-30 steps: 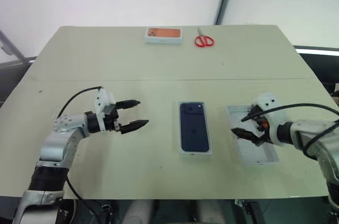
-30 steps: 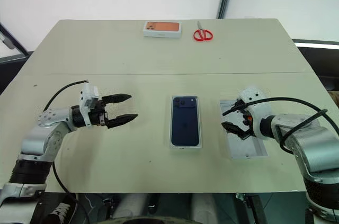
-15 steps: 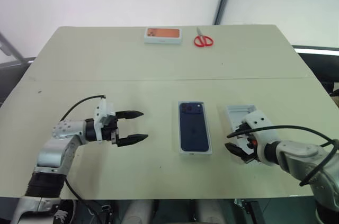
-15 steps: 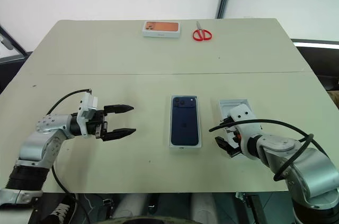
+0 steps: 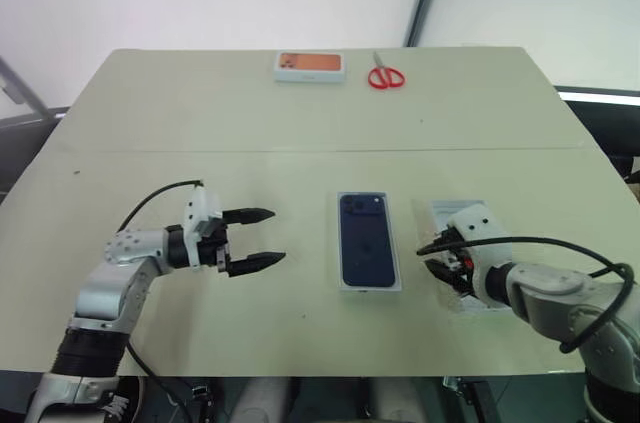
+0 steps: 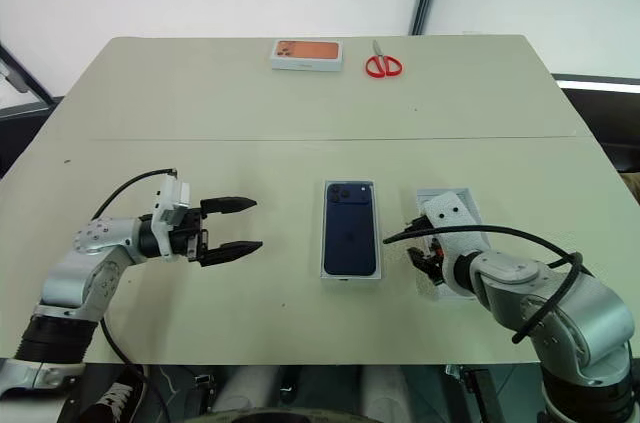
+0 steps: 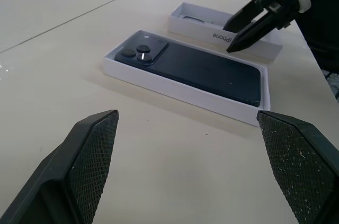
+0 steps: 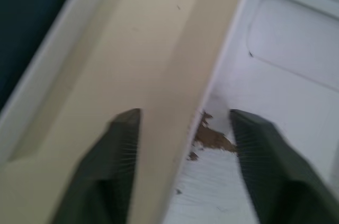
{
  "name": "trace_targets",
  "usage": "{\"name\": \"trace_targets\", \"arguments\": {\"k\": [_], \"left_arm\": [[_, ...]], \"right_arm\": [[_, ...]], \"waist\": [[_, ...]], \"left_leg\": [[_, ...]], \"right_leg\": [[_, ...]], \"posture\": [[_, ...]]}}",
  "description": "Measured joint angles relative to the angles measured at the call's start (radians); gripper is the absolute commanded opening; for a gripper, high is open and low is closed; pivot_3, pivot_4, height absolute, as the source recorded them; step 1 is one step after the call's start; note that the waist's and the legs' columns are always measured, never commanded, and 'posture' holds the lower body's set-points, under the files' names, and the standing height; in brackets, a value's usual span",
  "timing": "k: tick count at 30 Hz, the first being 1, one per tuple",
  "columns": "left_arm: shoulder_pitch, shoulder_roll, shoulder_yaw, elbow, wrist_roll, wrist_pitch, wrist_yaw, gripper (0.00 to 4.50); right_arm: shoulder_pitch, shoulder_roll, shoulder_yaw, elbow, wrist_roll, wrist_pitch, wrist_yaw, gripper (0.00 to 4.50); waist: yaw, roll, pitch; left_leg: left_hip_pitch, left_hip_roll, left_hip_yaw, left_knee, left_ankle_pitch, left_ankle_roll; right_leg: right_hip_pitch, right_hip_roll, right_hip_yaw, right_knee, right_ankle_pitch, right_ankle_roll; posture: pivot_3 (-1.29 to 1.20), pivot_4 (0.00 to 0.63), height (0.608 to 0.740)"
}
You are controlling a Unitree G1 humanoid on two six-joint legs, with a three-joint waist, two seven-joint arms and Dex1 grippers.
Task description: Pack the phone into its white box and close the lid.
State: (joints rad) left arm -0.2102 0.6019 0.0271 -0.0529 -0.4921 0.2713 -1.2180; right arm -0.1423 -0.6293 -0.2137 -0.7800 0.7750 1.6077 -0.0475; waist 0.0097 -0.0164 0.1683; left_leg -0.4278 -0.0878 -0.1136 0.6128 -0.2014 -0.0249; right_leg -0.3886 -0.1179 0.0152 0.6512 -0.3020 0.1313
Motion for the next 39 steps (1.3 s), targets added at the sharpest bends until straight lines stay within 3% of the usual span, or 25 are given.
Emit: {"name": "trace_targets", "arguments": {"k": [2,3,11,18,21,25,29,32,39], "left_arm": [[0.000,-0.006,-0.001,-0.005,-0.001,0.008,0.007,4.44],[0.000,-0.009,-0.004,-0.010,-0.001,0.010,0.013,4.44],[-0.011,-0.008,-0.004,-0.010,-0.002,0.040,0.025,4.44],[-0.020,-0.014,0.000,-0.007,-0.012,0.054,0.049,4.44],[-0.026,-0.016,0.001,0.003,-0.015,0.059,0.065,4.44],[-0.044,-0.019,0.004,0.011,-0.042,0.099,0.078,4.44],[-0.059,-0.019,0.021,0.021,-0.064,0.150,0.098,4.44],[-0.068,-0.025,0.031,0.019,-0.082,0.166,0.117,4.44],[-0.068,-0.046,0.038,-0.013,-0.101,0.182,0.166,4.44]], "right_arm": [[0.002,0.026,-0.004,0.000,0.016,0.000,-0.049,0.16],[0.001,0.032,-0.003,0.000,0.028,0.000,-0.073,0.07],[-0.037,0.057,-0.010,0.048,0.123,0.000,-0.197,0.07],[-0.238,0.169,-0.092,0.176,0.206,0.000,-0.293,0.07],[-0.368,0.306,-0.200,0.223,0.271,-0.001,-0.297,0.07],[-0.453,0.496,-0.290,0.319,0.507,-0.071,-0.374,0.07],[-0.431,0.494,-0.233,0.444,0.881,-0.312,-0.553,0.07],[-0.389,0.461,-0.150,0.493,1.065,-0.452,-0.626,0.07],[-0.294,0.567,0.095,0.450,1.163,-0.587,-0.574,0.07]], "waist": [[0.000,0.000,0.000],[0.000,0.000,0.000],[-0.004,0.000,0.000],[-0.021,0.002,0.001],[-0.029,0.002,0.001],[-0.028,0.003,0.001],[-0.027,0.003,0.002],[-0.030,0.003,0.002],[-0.054,0.005,0.003]], "left_leg": [[0.000,0.000,0.000,0.000,0.000,0.000],[0.000,0.000,0.000,0.000,0.000,0.000],[0.001,0.000,0.000,0.000,0.000,0.000],[0.000,0.000,0.000,-0.001,0.000,0.000],[0.001,0.001,0.000,-0.001,0.000,0.000],[0.000,0.001,0.000,-0.002,0.000,0.000],[0.000,-0.001,0.001,0.000,0.000,0.000],[0.001,0.000,0.001,-0.001,0.001,0.001],[0.001,0.001,0.002,-0.003,0.001,0.001]], "right_leg": [[0.000,0.000,0.000,0.000,0.000,0.000],[0.000,0.000,0.000,0.000,0.000,0.000],[0.001,0.000,0.000,0.000,0.000,0.000],[-0.001,0.001,0.000,0.001,0.000,0.000],[-0.001,0.003,0.001,0.002,0.000,0.000],[-0.002,0.004,0.001,0.003,0.000,0.000],[-0.001,0.001,0.001,0.003,0.000,0.000],[-0.001,0.002,0.001,0.003,0.000,0.000],[-0.005,0.005,0.004,0.006,0.000,0.000]], "posture": [[0.00,0.150,0.740],[0.00,0.150,0.740],[0.00,0.150,0.740],[0.00,0.150,0.740],[0.00,0.150,0.740],[0.00,0.150,0.740],[0.00,0.150,0.740],[0.00,0.150,0.740],[0.00,0.150,0.740]]}}
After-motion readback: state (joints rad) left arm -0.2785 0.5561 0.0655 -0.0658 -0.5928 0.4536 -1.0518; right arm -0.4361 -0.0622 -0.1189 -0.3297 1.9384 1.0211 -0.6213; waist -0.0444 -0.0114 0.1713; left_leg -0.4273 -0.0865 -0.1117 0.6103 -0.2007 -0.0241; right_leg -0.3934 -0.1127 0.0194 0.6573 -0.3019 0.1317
